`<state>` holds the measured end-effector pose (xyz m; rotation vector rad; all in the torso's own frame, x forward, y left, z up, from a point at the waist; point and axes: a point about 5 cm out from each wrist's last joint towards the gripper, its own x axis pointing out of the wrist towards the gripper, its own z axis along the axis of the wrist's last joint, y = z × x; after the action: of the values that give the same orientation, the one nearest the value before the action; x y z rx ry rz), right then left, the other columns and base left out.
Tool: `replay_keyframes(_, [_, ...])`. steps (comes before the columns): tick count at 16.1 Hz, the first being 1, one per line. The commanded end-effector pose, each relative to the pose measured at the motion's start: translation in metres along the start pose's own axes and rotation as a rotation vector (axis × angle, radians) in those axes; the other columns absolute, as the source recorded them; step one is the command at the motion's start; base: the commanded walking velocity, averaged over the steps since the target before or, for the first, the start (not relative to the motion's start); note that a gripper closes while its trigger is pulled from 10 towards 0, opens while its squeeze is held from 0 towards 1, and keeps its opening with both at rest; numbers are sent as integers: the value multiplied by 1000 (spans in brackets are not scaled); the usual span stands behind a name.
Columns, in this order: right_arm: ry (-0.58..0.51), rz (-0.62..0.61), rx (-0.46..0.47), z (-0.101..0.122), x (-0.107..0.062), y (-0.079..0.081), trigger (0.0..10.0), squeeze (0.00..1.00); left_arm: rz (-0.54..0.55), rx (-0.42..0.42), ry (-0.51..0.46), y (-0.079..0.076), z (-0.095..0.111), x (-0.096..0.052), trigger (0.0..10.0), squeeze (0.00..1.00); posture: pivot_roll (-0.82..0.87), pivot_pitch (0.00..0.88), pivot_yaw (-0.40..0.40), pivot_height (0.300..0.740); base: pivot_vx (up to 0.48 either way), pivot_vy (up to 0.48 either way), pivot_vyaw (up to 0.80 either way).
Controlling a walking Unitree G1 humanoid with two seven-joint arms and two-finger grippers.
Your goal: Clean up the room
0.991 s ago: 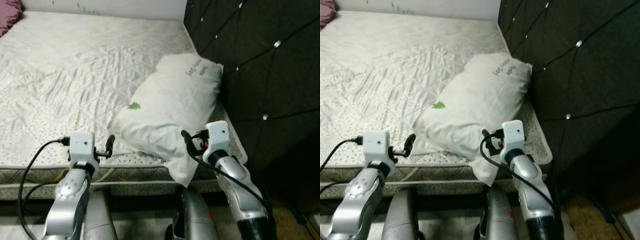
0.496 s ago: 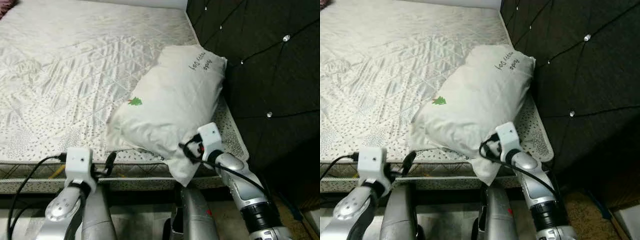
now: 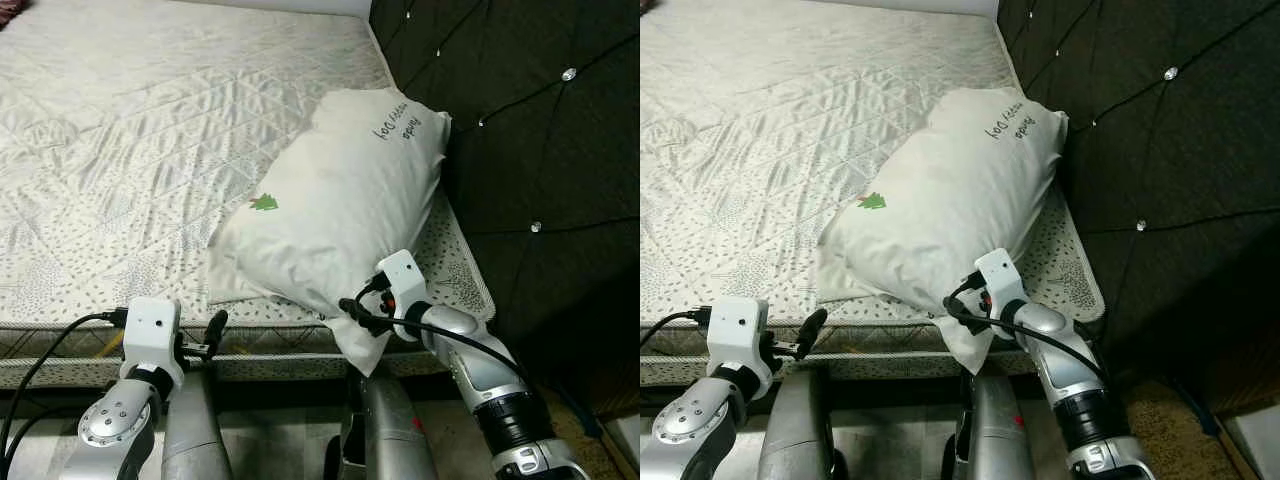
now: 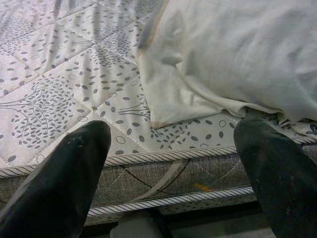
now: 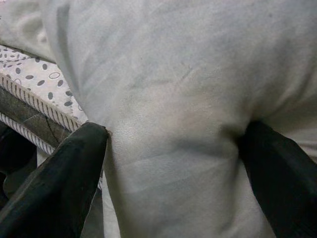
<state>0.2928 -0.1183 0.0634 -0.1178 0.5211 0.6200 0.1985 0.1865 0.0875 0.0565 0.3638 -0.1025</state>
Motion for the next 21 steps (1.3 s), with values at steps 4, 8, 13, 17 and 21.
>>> replay_keyframes(4, [27, 40, 25, 2, 29, 29, 0, 0, -13, 4, 8, -1, 4, -3, 10000, 0, 156, 84, -115, 558, 0, 0, 0])
replay_keyframes(8, [30, -91, 308, 7, 47, 27, 0, 0, 26, 23, 11, 6, 2, -4, 10000, 0, 176, 70, -117, 558, 0, 0, 0])
replay_keyframes(13, [17, -251, 452, 12, 50, 4, 0, 0, 31, 23, -3, 6, 6, 4, 10000, 0, 165, 60, -127, 558, 0, 0, 0])
replay_keyframes(17, [13, -253, 465, 12, 49, 0, 0, 0, 26, 17, -5, 2, 6, 6, 10000, 0, 153, 75, -128, 558, 0, 0, 0])
replay_keyframes(21, [-26, -348, 281, 19, 45, -17, 0, 0, 26, 18, -10, 1, 7, 9, 10000, 0, 146, 66, -127, 558, 0, 0, 0])
